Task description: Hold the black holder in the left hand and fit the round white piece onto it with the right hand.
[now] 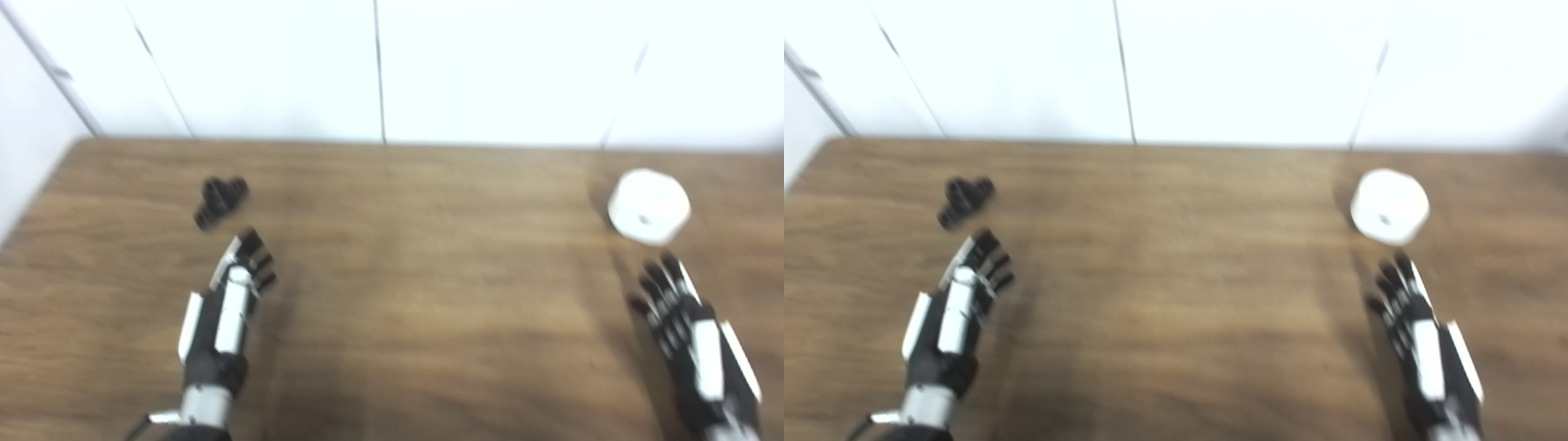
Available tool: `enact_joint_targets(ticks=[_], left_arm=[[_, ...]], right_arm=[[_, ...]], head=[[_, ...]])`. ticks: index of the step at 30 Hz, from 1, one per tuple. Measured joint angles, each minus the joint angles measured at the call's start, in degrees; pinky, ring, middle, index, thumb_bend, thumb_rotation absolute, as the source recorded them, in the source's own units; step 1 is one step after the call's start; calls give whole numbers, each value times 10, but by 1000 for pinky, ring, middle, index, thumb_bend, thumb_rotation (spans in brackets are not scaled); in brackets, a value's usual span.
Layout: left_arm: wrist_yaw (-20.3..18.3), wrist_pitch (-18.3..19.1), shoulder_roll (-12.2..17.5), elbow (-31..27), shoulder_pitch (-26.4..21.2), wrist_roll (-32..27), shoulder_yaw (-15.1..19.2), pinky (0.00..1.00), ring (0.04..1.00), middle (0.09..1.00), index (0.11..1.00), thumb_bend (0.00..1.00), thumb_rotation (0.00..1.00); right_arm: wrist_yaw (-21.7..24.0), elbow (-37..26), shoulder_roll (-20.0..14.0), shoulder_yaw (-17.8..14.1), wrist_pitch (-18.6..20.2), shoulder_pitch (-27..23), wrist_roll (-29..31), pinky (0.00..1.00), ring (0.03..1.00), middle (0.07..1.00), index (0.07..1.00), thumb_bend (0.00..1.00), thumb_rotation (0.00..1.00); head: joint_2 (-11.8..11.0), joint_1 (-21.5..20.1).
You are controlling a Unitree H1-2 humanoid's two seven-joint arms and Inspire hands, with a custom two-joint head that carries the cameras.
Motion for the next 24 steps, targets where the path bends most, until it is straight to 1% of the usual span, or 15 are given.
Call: enact_joint_targets(ticks=[3, 4, 5, 6, 8, 12, 14, 17, 19, 21, 24], left_arm=[[-1, -2, 0, 4, 0, 0, -6, 912, 921, 955, 940, 339, 768], [-1, -3, -1, 7, 0, -1, -7, 907, 917, 951, 933, 360, 735], [-1, -3, -1, 9, 0, -1, -9, 907, 917, 951, 932, 362, 731], [-1, -3, -1, 10, 0, -1, -9, 873, 895, 930, 912, 380, 693], [0, -4, -3, 17, 0, 3, -9, 861, 886, 923, 906, 371, 660], [0, -5, -2, 23, 0, 9, -11, 871, 895, 934, 917, 367, 653], [1, -4, -3, 23, 0, 10, -11, 871, 892, 930, 912, 385, 644], [1, -5, -3, 23, 0, 13, -11, 855, 890, 926, 913, 371, 622], [1, -5, -2, 23, 0, 16, -13, 827, 883, 924, 915, 379, 604], [1, -5, -2, 23, 1, 20, -14, 822, 883, 925, 915, 395, 595], [0, -9, -2, 23, 2, 24, -17, 835, 897, 929, 918, 411, 539]], right_arm=[[0, 13, 0, 0, -22, 0, 0, 915, 957, 980, 1000, 646, 1000], [0, 14, 0, 0, -23, 0, 0, 904, 951, 976, 1000, 596, 1000], [0, 14, 0, 0, -24, 0, 0, 903, 950, 976, 1000, 591, 1000], [0, 15, 0, 0, -25, 0, 0, 903, 952, 976, 1000, 566, 1000], [0, 23, 0, 0, -37, 0, 0, 915, 960, 980, 1000, 560, 1000], [0, 30, -1, 0, -49, 0, 1, 933, 970, 986, 1000, 552, 1000], [0, 31, -1, 0, -51, 0, 2, 937, 973, 988, 1000, 560, 1000], [0, 31, -1, 0, -52, 0, 3, 939, 974, 987, 1000, 547, 1000], [1, 31, -8, 3, -55, 3, 4, 937, 975, 987, 1000, 515, 1000], [2, 31, -18, 7, -63, 14, 7, 934, 972, 986, 1000, 517, 1000], [1, 31, -21, 9, -69, 23, 12, 932, 968, 985, 1000, 514, 1000]], head=[[-7, 7], [-14, 18], [-14, 18], [-15, 18], [-23, 29], [-26, 28], [-28, 25], [-29, 23], [-28, 23], [-26, 20], [-25, 19]])
